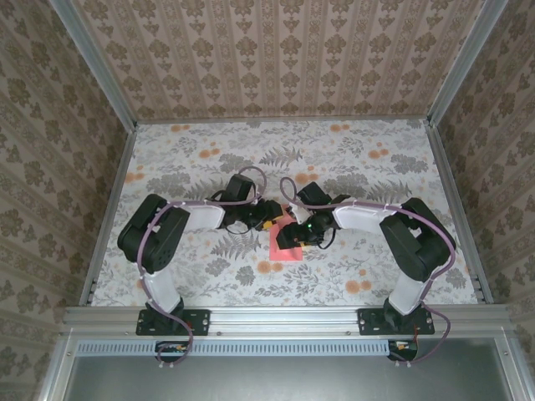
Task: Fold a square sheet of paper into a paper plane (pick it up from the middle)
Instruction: Fold the triangle a second time at the center of the table.
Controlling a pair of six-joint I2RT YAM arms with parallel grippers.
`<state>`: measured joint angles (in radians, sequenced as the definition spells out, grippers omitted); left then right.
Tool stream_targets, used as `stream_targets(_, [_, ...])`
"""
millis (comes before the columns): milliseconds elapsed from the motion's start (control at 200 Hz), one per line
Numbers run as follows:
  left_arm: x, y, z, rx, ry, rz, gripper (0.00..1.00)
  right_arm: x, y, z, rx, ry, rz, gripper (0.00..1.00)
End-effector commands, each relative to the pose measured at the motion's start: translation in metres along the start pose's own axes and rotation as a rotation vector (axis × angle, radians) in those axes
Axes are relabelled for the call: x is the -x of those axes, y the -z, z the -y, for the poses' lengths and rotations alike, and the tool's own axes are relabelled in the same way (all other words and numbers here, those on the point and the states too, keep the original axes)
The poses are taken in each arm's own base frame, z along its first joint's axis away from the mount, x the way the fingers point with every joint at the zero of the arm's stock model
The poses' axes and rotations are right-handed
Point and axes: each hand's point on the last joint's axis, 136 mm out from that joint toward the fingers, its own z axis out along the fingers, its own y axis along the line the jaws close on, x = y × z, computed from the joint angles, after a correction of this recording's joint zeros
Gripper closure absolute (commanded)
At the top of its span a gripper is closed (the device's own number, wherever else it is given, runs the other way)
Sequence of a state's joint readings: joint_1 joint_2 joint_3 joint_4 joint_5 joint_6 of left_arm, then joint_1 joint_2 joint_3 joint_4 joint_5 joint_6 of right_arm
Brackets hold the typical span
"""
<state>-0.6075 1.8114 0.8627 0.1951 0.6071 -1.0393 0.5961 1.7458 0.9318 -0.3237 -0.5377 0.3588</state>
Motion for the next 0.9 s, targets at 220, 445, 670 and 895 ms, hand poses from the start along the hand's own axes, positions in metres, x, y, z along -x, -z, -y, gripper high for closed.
stream_targets(220, [0.002,-0.008,0.001,-0.006,-0.039,-0.015,0.79,0.02,0.015,-0.015,0.093,0.015,0.124,0.2])
stream_targets(445, [0.003,-0.007,-0.004,0.009,-0.08,-0.03,0.87,0.058,0.045,0.007,-0.024,-0.103,0.309,0.36])
stream_targets(670, [0.003,-0.004,-0.005,0.009,-0.082,-0.031,0.86,0.075,0.025,0.024,-0.072,-0.212,0.275,0.6])
stream_targets(895, [-0.004,-0.002,-0.004,-0.02,-0.064,-0.049,0.81,0.074,0.01,0.047,-0.157,-0.294,0.244,0.64])
